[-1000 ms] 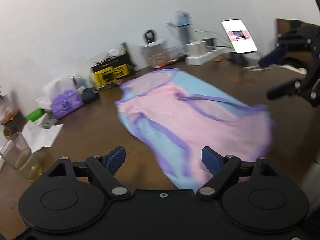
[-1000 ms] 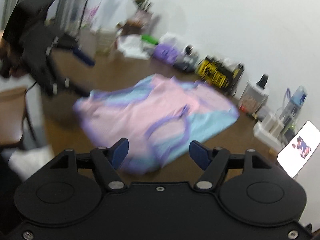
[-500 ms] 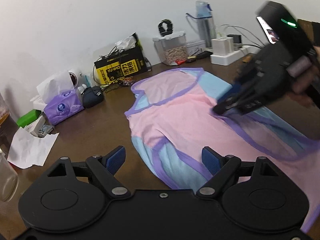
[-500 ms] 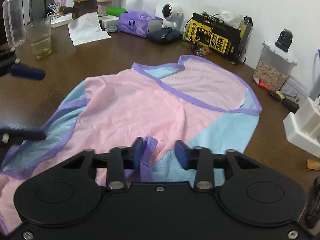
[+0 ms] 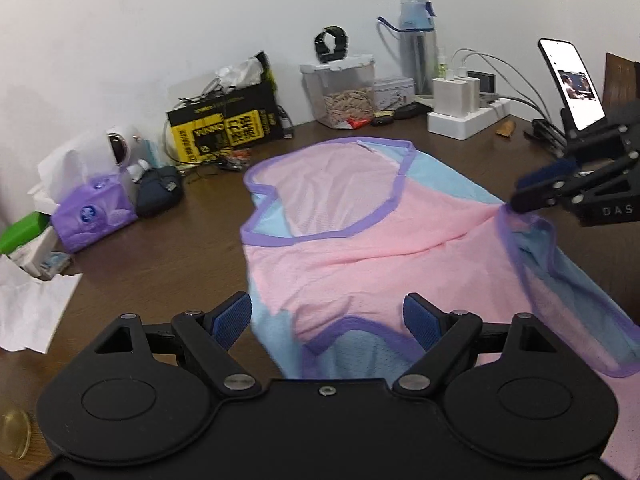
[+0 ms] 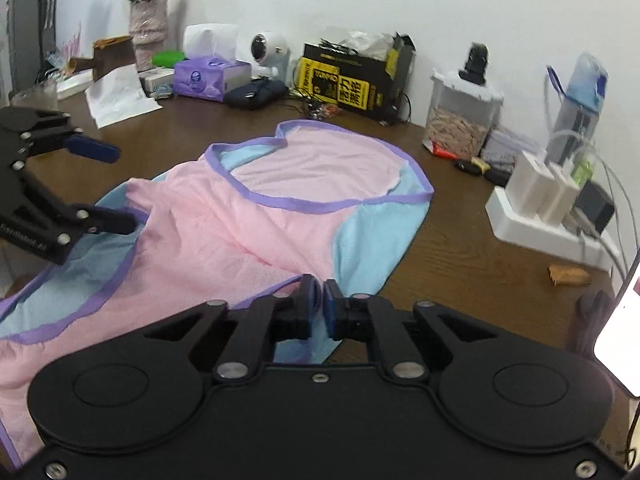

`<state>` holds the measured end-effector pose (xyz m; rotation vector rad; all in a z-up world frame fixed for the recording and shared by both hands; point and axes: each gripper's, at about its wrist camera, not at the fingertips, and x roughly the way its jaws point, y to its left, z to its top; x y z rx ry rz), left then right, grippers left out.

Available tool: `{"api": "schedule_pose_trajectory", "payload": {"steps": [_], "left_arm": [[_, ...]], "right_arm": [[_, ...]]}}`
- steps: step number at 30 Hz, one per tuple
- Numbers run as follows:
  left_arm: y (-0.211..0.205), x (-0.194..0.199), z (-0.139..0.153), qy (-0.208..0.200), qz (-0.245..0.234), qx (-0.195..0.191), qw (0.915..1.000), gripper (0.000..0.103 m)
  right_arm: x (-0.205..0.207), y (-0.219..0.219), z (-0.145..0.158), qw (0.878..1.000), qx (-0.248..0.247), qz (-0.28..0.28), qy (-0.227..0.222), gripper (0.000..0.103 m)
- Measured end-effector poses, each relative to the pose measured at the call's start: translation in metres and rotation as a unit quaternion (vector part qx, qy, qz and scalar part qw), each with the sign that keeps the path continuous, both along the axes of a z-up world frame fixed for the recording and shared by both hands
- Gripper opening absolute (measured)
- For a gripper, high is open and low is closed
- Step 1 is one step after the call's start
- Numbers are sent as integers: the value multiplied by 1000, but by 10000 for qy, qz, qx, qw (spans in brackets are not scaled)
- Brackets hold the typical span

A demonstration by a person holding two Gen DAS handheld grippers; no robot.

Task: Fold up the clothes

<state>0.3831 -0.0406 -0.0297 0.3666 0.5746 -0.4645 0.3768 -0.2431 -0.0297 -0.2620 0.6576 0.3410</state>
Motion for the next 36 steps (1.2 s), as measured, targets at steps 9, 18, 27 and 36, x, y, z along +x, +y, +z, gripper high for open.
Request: {"api": "schedule_pose_trajectory", "payload": {"steps": [9, 18, 27, 36], "left_arm": [[-15, -19, -13, -50, -231, 121, 9996, 82], [-11, -45, -16, 15, -262, -35, 9996, 82], [-19, -54, -15, -81, -453, 57, 9989, 82], [-28, -61, -18, -80, -638, 35, 9979, 82]], "right_arm": [[109, 81, 7, 9899, 214, 1338, 426, 53], [167, 131, -19, 9816, 166, 1508, 1158, 4], [146, 67, -10, 9923, 252, 795, 919, 4], [191, 77, 8, 9931, 520, 604, 865, 65]]}}
